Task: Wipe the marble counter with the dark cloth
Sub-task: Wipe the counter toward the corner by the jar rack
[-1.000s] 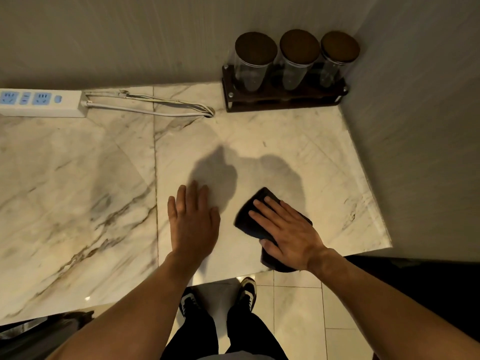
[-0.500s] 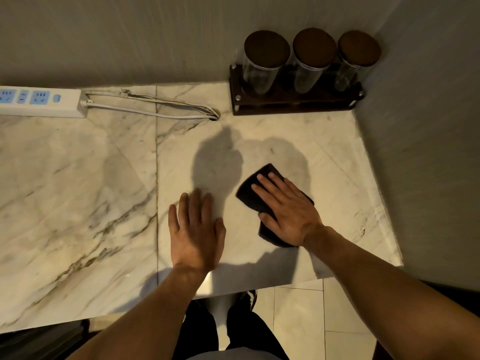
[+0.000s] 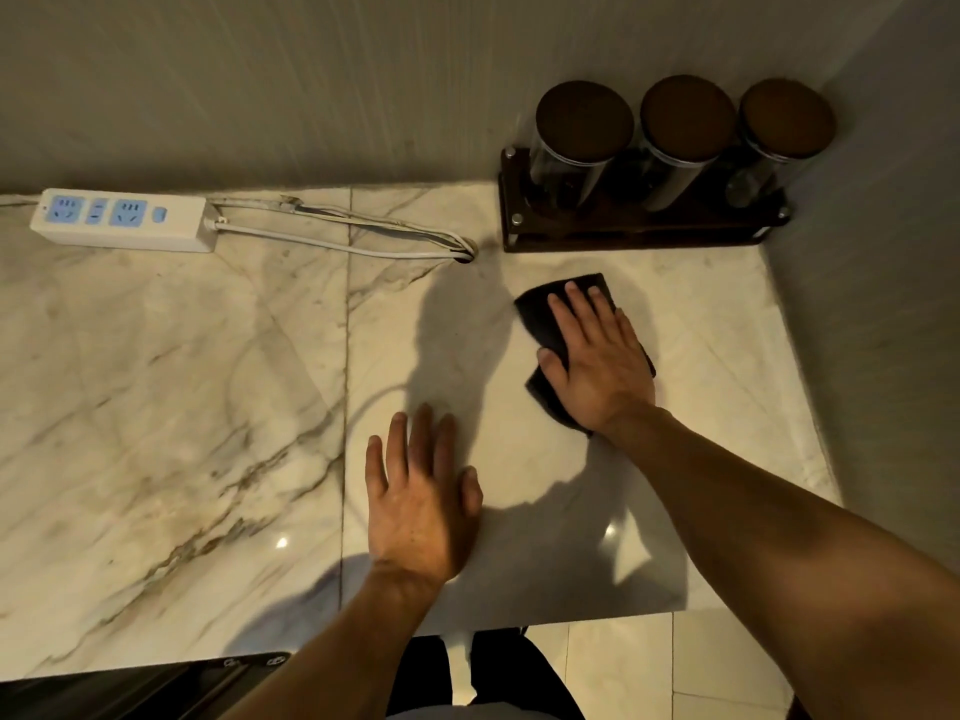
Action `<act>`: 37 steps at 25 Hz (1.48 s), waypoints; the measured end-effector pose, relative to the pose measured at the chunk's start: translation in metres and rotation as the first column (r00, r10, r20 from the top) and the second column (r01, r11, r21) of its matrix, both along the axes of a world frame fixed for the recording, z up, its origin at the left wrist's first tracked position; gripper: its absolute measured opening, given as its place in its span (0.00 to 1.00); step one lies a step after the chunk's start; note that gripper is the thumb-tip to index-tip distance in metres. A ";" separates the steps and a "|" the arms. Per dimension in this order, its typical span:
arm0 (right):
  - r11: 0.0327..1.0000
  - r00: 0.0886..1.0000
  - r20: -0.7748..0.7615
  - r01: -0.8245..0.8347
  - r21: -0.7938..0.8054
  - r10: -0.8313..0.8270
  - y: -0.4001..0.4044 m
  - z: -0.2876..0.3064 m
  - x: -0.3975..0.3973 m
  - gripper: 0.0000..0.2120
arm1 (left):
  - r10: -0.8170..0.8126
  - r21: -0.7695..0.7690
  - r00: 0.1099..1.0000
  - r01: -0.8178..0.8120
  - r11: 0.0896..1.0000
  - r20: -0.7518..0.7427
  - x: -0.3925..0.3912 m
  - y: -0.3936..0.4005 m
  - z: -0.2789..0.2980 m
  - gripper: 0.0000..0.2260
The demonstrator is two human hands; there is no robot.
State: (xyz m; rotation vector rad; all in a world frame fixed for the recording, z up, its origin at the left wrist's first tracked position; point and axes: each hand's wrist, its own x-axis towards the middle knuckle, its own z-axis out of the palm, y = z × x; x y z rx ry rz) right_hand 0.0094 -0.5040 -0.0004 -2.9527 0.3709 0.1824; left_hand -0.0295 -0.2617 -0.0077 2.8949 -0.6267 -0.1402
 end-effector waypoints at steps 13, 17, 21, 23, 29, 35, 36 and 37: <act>0.701 0.720 -0.014 0.680 0.212 -0.694 0.013 0.003 0.045 0.31 | -0.016 -0.011 1.000 0.016 1.000 -0.008 0.001 0.003 0.001 0.26; 0.622 0.642 -0.026 0.751 0.224 -0.766 0.022 0.004 0.033 0.31 | 0.003 -0.032 1.000 -0.003 0.999 -0.008 0.001 0.001 0.002 0.25; 0.596 0.614 -0.022 0.773 0.216 -0.789 0.034 0.003 0.009 0.31 | -0.007 -0.054 1.000 0.007 0.998 0.012 -0.001 0.001 0.000 0.24; 0.584 0.603 -0.034 0.784 0.212 -0.797 0.041 0.002 -0.003 0.31 | -0.019 -0.070 0.999 0.022 0.997 0.044 -0.001 0.002 0.000 0.23; 0.547 0.569 -0.070 0.813 0.201 -0.819 0.060 0.002 -0.043 0.31 | -0.047 -0.020 0.997 0.049 0.999 0.055 -0.002 0.004 0.000 0.24; 0.534 0.553 -0.076 0.827 0.178 -0.830 0.078 0.003 -0.080 0.31 | -0.041 -0.021 0.998 0.042 0.999 0.040 -0.004 0.003 0.001 0.24; 0.536 0.554 -0.074 0.826 0.177 -0.829 0.080 0.003 -0.086 0.31 | -0.035 -0.033 0.998 0.036 0.999 0.044 -0.004 0.003 0.000 0.24; 0.537 0.556 -0.072 0.824 0.181 -0.828 0.082 0.004 -0.092 0.31 | -0.029 -0.045 0.998 0.031 0.998 0.047 -0.005 0.003 -0.001 0.24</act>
